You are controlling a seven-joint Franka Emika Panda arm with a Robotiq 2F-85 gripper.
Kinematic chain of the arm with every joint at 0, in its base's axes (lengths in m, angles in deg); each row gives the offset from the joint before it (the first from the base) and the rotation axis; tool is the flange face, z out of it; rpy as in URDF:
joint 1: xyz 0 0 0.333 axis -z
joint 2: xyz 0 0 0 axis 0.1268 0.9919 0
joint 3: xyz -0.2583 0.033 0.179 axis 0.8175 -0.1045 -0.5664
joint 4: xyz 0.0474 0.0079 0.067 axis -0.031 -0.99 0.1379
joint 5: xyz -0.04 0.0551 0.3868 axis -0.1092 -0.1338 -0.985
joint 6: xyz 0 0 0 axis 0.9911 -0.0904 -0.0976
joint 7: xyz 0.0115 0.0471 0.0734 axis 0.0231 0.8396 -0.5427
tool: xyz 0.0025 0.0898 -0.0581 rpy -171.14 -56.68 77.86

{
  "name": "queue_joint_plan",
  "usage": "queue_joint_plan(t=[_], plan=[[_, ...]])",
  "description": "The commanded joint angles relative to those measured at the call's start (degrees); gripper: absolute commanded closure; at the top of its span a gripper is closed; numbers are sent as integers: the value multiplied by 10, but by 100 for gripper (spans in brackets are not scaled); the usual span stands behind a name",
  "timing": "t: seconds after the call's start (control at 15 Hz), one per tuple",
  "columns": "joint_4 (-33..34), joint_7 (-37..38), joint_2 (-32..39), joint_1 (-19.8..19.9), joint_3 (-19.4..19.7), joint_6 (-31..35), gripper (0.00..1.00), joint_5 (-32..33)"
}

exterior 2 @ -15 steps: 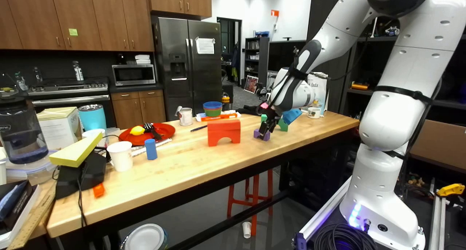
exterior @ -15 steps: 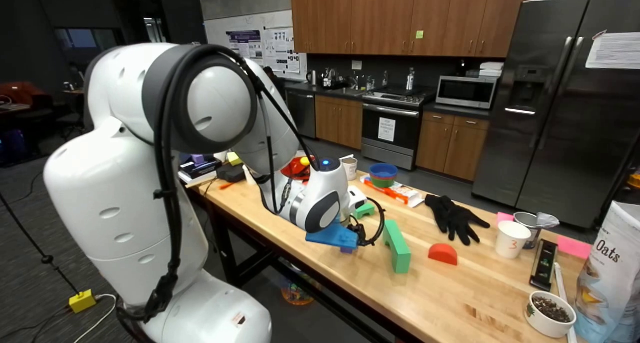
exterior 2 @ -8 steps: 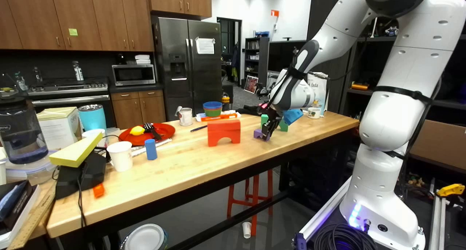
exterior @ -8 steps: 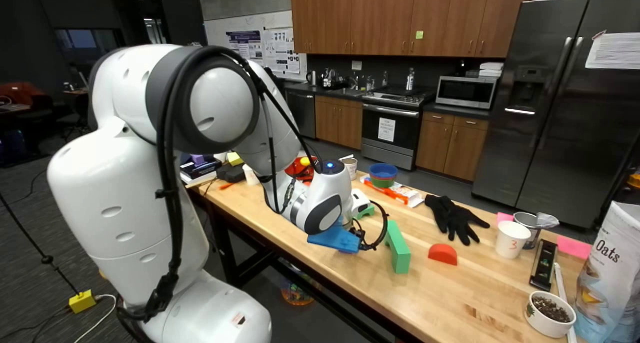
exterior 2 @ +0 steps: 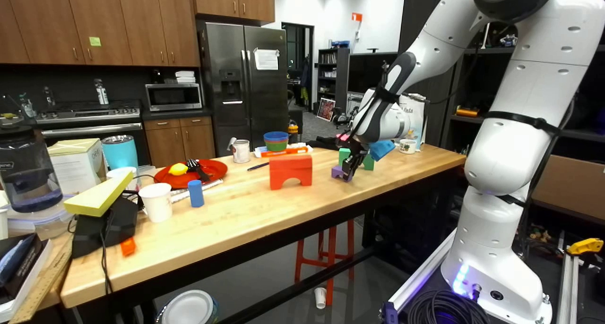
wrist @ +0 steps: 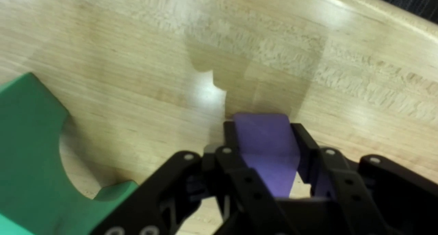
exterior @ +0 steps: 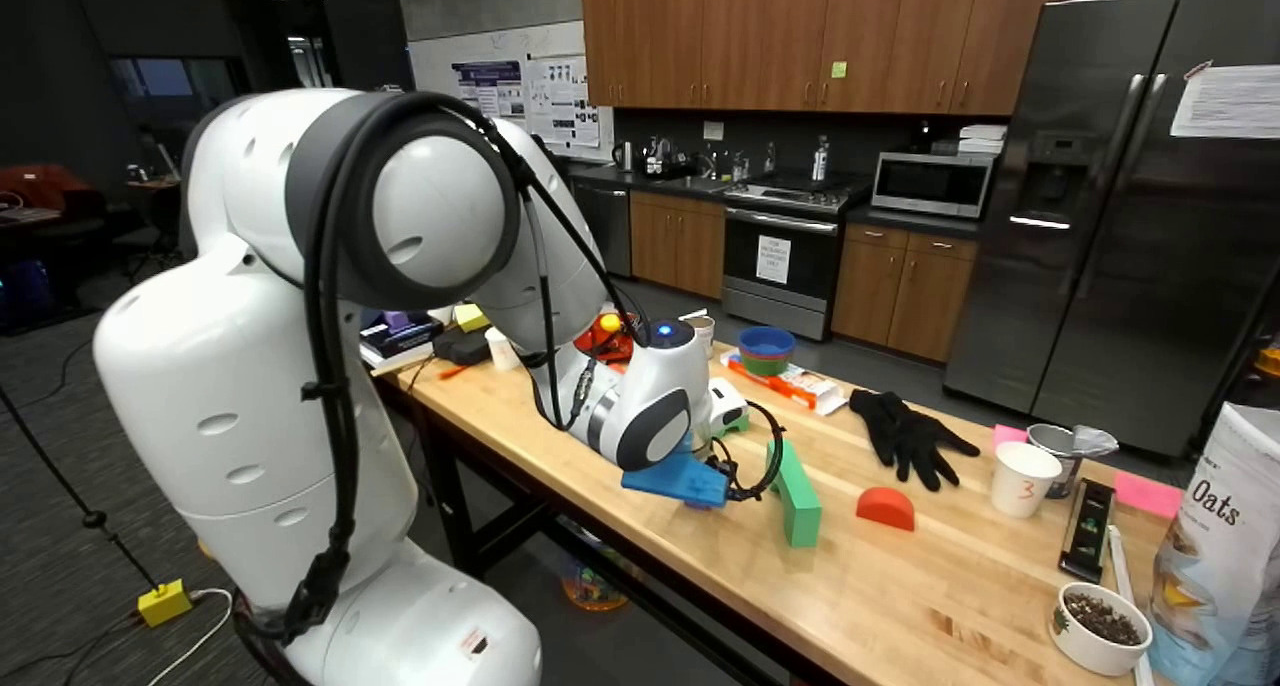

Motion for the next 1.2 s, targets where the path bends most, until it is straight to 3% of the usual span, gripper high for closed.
queue_joint_plan(t=[0.0, 0.33, 0.47, 0.73, 1.13], plan=[[0, 37, -23, 38, -14, -23, 84, 85], [-8, 117, -87, 99, -50, -78, 84, 248], [-9, 140, -120, 110, -65, -109, 84, 283], [-6, 152, -172, 108, -83, -160, 84, 299], [-1, 128, -194, 88, -68, -183, 84, 266]])
